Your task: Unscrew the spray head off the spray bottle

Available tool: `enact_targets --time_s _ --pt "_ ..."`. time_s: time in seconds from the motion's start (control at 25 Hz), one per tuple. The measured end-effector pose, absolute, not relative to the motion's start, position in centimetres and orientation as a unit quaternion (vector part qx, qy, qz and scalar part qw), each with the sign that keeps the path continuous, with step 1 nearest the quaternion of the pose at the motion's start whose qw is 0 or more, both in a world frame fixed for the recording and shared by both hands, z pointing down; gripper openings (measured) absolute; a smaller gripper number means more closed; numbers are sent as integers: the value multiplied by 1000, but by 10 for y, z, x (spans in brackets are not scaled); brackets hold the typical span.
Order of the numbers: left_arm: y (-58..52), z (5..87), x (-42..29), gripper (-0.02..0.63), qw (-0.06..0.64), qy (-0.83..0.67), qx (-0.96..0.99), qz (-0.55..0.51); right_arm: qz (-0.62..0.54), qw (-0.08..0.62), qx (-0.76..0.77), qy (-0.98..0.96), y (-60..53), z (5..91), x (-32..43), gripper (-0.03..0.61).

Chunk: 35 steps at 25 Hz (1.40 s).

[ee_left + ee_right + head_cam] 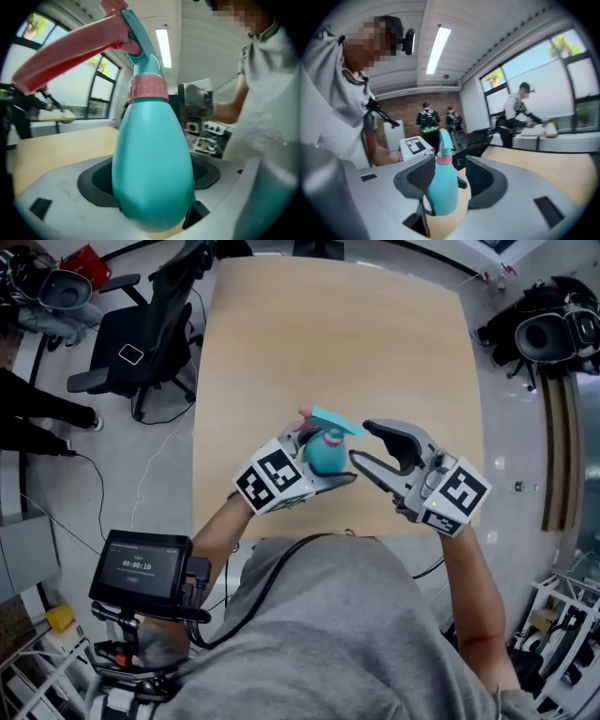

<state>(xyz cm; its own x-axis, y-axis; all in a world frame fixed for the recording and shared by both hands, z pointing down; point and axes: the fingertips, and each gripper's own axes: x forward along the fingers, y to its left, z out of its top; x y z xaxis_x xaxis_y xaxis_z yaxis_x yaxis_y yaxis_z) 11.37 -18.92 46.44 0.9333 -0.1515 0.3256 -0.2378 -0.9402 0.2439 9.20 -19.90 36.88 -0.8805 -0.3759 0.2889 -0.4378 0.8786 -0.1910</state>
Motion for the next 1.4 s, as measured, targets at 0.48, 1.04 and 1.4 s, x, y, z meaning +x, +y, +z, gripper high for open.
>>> enact_targets --time_s 0.48,1.04,1.4 --pt "-246 467 109 400 42 -356 915 186 20 195 417 -887 -224 373 61 183" --pt "-176 448 125 400 58 -78 983 157 108 144 193 -965 -191 361 57 150" --pt "-71 381 101 400 124 270 954 33 279 18 -217 -935 -120 310 54 149"
